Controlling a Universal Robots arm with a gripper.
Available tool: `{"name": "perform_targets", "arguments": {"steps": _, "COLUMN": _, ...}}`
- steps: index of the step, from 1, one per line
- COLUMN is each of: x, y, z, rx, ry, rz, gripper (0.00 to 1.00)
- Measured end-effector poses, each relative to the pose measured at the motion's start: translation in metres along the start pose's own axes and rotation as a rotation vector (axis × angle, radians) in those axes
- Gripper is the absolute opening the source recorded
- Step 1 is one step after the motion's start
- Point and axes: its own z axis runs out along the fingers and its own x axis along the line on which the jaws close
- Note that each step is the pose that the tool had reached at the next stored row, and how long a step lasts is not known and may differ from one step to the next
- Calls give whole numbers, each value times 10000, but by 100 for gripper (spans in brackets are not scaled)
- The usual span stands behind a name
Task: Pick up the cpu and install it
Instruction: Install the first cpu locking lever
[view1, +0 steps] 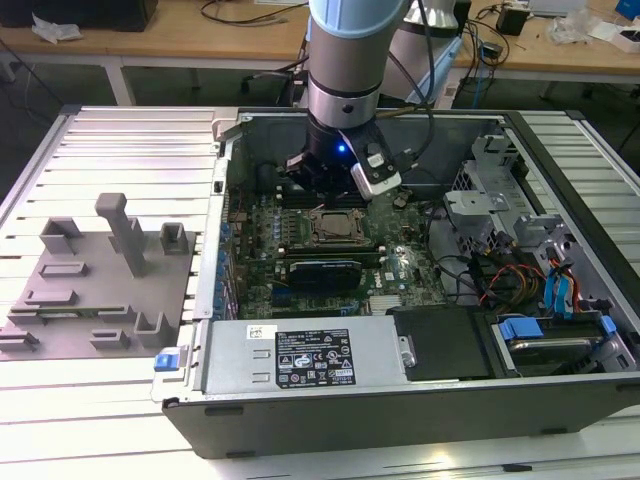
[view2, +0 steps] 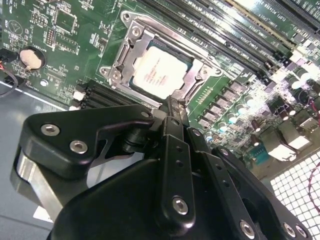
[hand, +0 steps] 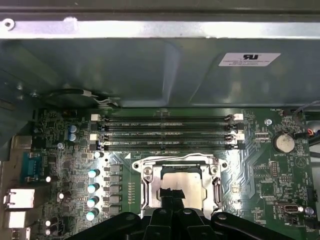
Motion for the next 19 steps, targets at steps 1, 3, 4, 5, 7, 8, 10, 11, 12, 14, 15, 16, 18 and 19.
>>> {"name": "perform_targets", "arguments": {"steps": 1, "x": 0, "y": 16, "z": 5, "rx": -1, "ry": 0, "rz": 0, "gripper": 11}}
{"name": "perform_targets", "arguments": {"steps": 3, "x": 1, "y": 46, "z": 13, "rx": -1, "ry": 0, "rz": 0, "gripper": 11}}
{"name": "perform_targets", "arguments": {"steps": 4, "x": 1, "y": 61, "z": 18, "rx": -1, "ry": 0, "rz": 0, "gripper": 11}}
{"name": "perform_targets", "arguments": {"steps": 5, "x": 0, "y": 80, "z": 25, "rx": -2, "ry": 0, "rz": 1, "gripper": 11}}
{"name": "perform_targets", "arguments": {"steps": 7, "x": -2, "y": 117, "z": 38, "rx": -5, "ry": -1, "rz": 1, "gripper": 11}}
{"name": "perform_targets", "arguments": {"steps": 8, "x": -2, "y": 130, "z": 42, "rx": -6, "ry": 0, "rz": 1, "gripper": 11}}
{"name": "perform_targets", "arguments": {"steps": 10, "x": -2, "y": 150, "z": 55, "rx": -35, "ry": 0, "rz": 1, "gripper": 11}}
{"name": "perform_targets", "arguments": {"steps": 11, "x": -3, "y": 154, "z": 60, "rx": -54, "ry": 0, "rz": 0, "gripper": 11}}
{"name": "perform_targets", "arguments": {"steps": 12, "x": -3, "y": 159, "z": 69, "rx": -83, "ry": 1, "rz": -1, "gripper": 11}}
{"name": "perform_targets", "arguments": {"steps": 14, "x": -3, "y": 162, "z": 84, "rx": -132, "ry": 1, "rz": 2, "gripper": 11}}
{"name": "perform_targets", "arguments": {"steps": 15, "x": -6, "y": 161, "z": 94, "rx": -153, "ry": 0, "rz": 2, "gripper": 11}}
{"name": "perform_targets", "arguments": {"steps": 16, "x": -9, "y": 159, "z": 99, "rx": -163, "ry": 1, "rz": 2, "gripper": 11}}
{"name": "perform_targets", "arguments": {"steps": 18, "x": -24, "y": 158, "z": 108, "rx": -179, "ry": 2, "rz": 3, "gripper": 11}}
{"name": "perform_targets", "arguments": {"steps": 19, "x": -37, "y": 160, "z": 114, "rx": -189, "ry": 2, "rz": 3, "gripper": 11}}
